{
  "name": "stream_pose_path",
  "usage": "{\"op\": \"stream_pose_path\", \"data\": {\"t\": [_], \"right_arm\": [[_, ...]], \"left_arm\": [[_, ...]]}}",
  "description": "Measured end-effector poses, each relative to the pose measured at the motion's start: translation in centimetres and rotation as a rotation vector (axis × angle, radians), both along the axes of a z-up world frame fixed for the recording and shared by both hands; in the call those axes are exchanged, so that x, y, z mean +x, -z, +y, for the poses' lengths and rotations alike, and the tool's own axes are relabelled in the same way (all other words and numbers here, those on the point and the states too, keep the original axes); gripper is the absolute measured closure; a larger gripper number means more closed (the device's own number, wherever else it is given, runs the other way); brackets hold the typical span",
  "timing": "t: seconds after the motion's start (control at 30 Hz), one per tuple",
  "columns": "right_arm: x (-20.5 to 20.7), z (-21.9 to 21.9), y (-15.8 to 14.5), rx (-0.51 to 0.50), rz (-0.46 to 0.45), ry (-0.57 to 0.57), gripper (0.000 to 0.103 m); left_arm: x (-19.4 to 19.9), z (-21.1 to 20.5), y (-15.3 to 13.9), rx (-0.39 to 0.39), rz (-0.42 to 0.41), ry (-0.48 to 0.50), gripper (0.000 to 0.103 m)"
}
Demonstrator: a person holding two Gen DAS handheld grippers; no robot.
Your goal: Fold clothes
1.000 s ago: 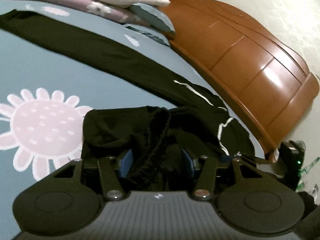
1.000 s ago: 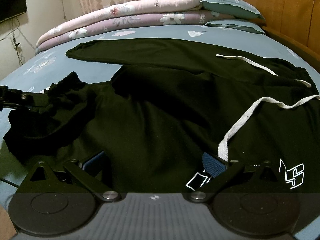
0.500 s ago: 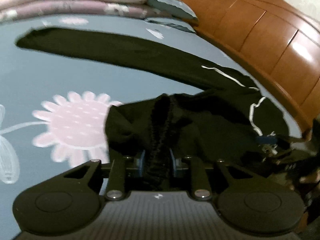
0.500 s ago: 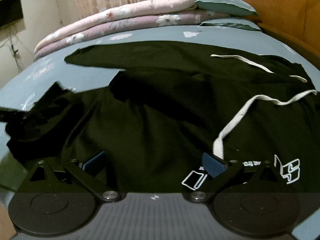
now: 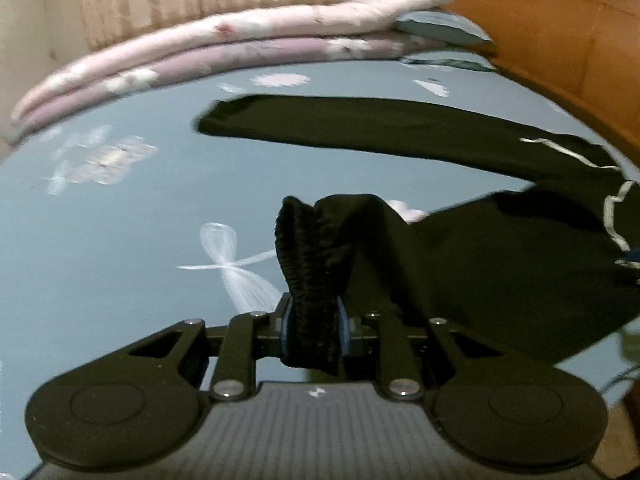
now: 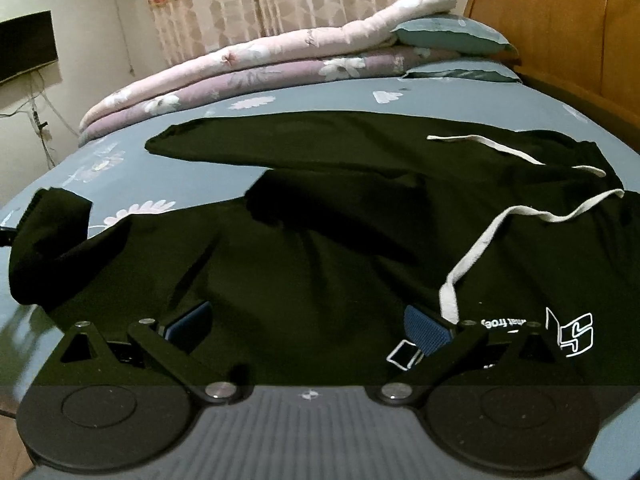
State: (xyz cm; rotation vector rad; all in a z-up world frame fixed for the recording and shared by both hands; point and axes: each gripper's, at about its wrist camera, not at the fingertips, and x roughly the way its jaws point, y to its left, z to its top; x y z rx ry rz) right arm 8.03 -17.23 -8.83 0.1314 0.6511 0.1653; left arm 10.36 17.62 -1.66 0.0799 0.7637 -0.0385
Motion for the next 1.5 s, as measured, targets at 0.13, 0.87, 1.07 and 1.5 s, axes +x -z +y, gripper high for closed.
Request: {"op": "stream_pose_path", "data": {"t": [0.13,0.87,1.07,1.5], "right_arm": [[-0.5,0.5,-0.4,-0.008,-0.012,-0.008,0.0],[0.6,1.6,-1.1,-0.035,-0.021,-0.002,0.0],[0.8,1.6,-1.1,-0.041,-0.019,-0.002,0.0],[0.2,0.8,-1.1,-0.048,-0.009,0.019,0.0]], "left_arm": [[0.0,3.0,-0.8,0.035,-0.016,-0.091,0.085],[0.7,12.1,0.5,-0.026,0.097,-0.312,0.085],[-0.3,12.6,0.5,-0.041,0.099,-0.334,0.086],[-3.4,13.9,2.6,-0.09,0.182,-0.418,0.086]]}}
